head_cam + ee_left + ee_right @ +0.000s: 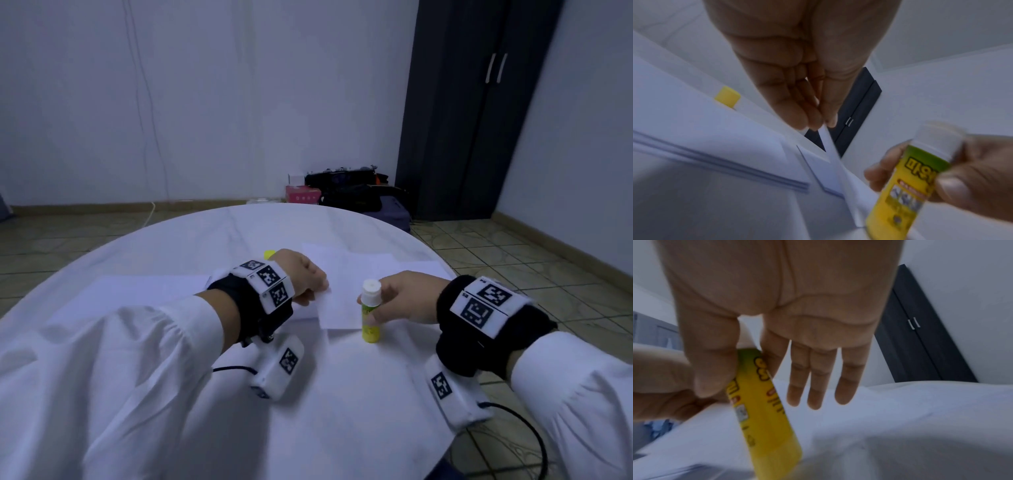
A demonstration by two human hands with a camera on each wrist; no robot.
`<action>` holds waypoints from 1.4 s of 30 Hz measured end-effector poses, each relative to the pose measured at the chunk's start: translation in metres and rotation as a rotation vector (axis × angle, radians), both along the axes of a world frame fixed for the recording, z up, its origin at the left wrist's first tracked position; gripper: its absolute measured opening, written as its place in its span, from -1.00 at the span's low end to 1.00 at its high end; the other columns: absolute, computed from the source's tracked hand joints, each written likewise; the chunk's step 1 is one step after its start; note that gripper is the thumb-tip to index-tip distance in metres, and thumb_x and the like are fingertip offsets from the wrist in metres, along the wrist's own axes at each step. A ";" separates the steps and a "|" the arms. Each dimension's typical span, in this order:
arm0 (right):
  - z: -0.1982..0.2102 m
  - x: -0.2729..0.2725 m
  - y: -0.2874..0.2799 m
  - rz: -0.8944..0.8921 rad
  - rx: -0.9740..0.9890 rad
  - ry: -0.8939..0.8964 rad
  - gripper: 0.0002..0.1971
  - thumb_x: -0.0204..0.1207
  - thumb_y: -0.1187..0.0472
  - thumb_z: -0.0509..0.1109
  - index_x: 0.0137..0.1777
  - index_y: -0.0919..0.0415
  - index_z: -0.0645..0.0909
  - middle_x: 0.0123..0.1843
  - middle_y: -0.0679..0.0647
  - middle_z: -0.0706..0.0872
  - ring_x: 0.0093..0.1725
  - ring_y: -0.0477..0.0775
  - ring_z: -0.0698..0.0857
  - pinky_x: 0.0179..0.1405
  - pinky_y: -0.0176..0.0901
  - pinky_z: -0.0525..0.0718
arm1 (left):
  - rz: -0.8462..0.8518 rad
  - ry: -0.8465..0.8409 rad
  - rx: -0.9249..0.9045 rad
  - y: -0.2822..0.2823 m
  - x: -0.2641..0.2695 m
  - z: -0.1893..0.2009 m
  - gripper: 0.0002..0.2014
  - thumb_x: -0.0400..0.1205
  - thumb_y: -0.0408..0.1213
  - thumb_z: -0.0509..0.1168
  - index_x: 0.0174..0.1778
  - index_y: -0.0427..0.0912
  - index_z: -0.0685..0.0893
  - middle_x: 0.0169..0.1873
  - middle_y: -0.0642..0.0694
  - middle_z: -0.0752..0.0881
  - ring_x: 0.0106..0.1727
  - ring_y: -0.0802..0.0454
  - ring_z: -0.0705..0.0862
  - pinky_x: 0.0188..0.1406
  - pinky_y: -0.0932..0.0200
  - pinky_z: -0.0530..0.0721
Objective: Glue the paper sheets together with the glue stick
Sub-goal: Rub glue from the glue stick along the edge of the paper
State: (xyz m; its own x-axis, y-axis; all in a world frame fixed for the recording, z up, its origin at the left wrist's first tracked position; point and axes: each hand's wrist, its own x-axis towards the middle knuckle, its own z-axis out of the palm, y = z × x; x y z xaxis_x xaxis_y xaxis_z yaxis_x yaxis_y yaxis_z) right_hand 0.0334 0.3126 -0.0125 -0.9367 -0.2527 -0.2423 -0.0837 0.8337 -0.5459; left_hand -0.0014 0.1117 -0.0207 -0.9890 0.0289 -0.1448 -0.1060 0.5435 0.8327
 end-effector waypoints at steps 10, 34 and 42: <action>0.013 0.032 -0.044 -0.102 -0.117 -0.012 -0.80 0.56 0.18 0.25 0.15 0.11 0.36 -0.22 0.13 0.60 -0.38 0.12 0.61 -0.32 -0.16 0.57 | -0.164 -0.170 -0.505 -0.108 0.110 -0.015 -0.71 0.49 -0.32 0.50 0.12 -0.04 0.75 -0.41 0.05 0.70 -0.61 0.25 0.58 -0.46 0.42 0.58; -0.003 0.038 -0.213 0.182 -0.016 0.250 -0.63 0.46 -0.10 0.42 -0.28 0.24 0.57 -0.14 0.20 0.72 -0.08 0.19 0.71 -0.04 -0.01 0.66 | -0.467 -0.144 -0.970 -0.151 0.147 -0.032 -0.30 0.38 0.30 0.40 0.44 0.33 0.37 0.30 -0.05 0.50 0.27 -0.13 0.59 0.33 -0.05 0.54; -0.006 0.036 -0.213 0.218 0.110 0.291 -0.61 0.49 -0.10 0.38 -0.36 0.14 0.37 -0.34 -0.01 0.47 -0.33 -0.05 0.45 -0.45 -0.23 0.34 | -0.452 -0.132 -1.023 -0.149 0.150 -0.031 -0.31 0.40 0.31 0.38 0.46 0.34 0.35 0.33 -0.05 0.51 0.27 -0.15 0.58 0.33 -0.07 0.53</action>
